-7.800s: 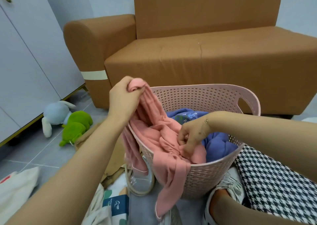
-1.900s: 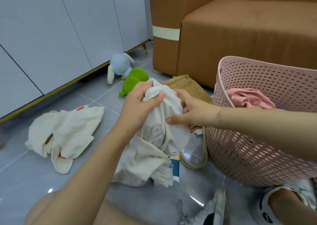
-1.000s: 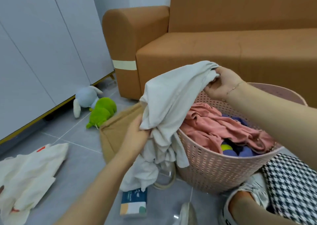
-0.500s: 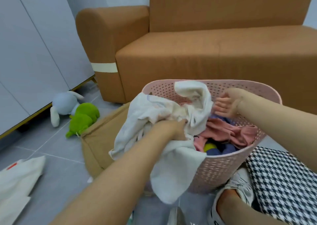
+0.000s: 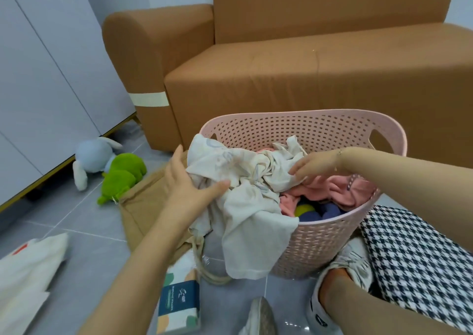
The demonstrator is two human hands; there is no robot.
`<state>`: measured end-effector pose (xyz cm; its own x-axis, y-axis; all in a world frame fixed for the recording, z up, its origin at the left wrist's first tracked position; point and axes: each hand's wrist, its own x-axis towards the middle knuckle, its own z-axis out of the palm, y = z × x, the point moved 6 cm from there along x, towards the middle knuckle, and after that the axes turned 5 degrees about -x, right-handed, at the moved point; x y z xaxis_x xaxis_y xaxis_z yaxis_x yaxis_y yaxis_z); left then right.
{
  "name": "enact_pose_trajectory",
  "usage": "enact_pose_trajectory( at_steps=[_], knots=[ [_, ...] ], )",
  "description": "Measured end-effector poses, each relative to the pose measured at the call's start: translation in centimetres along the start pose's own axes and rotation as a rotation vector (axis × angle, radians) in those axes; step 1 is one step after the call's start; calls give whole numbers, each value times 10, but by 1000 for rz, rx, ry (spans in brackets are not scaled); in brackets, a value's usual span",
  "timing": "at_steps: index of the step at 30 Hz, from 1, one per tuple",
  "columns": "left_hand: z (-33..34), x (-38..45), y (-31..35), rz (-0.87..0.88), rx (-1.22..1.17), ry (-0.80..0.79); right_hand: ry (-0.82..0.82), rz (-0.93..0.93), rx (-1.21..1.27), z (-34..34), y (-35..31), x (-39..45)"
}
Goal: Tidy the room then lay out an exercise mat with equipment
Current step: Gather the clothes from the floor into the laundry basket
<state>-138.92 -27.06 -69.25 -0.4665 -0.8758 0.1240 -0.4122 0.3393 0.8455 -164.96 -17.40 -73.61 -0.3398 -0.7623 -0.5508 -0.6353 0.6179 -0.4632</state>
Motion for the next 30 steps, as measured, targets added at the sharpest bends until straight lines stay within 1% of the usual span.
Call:
enact_pose_trajectory(
  at_steps=[1,2,3,5,6,8,10,12,14,16,18,20,21,22,23,24,25,26,27,28,30],
  knots=[
    [6,-1,-6,-54,-127,-138,-52,-3,-47,8,0,-1],
    [11,-5,0,-58,-163,-228,-76,-7,-97,14,-1,-1],
    [13,-8,8,-34,-143,-259,-82,-14,-145,17,-1,0],
    [13,-7,26,21,-10,-232,-86,-23,-164,17,-2,0],
    [10,-6,36,11,72,-214,-92,-26,-117,15,-1,-2],
    [4,1,47,-41,179,-235,-81,-15,-8,9,6,-4],
    [-4,10,58,-58,309,-231,-16,-2,47,1,14,-5],
    [-9,17,78,36,437,-180,104,11,85,-11,21,-2],
    [-2,27,106,154,451,-155,280,39,119,-28,23,1],
    [18,39,130,199,361,-196,473,68,196,-47,23,-1],
    [40,49,139,196,94,-223,641,72,373,-63,29,-3],
    [64,58,131,114,-162,-268,737,117,501,-72,40,-8],
    [76,62,121,61,-246,-328,744,122,531,-72,42,-6],
    [90,64,111,15,-273,-415,737,103,556,-73,42,-5],
    [101,63,101,-18,-215,-509,741,62,565,-73,39,-4],
    [108,61,89,-30,-81,-589,749,13,578,-72,35,-5],
    [111,62,76,6,104,-618,742,-42,610,-70,29,-6],
    [109,65,65,81,315,-578,723,-108,635,-66,24,-7],
    [103,67,58,175,504,-497,679,-181,621,-63,17,-9],
    [98,68,51,240,635,-423,598,-241,518,-59,8,-8],
    [89,66,42,269,746,-347,302,-280,187,-40,-3,-4]
  ],
)
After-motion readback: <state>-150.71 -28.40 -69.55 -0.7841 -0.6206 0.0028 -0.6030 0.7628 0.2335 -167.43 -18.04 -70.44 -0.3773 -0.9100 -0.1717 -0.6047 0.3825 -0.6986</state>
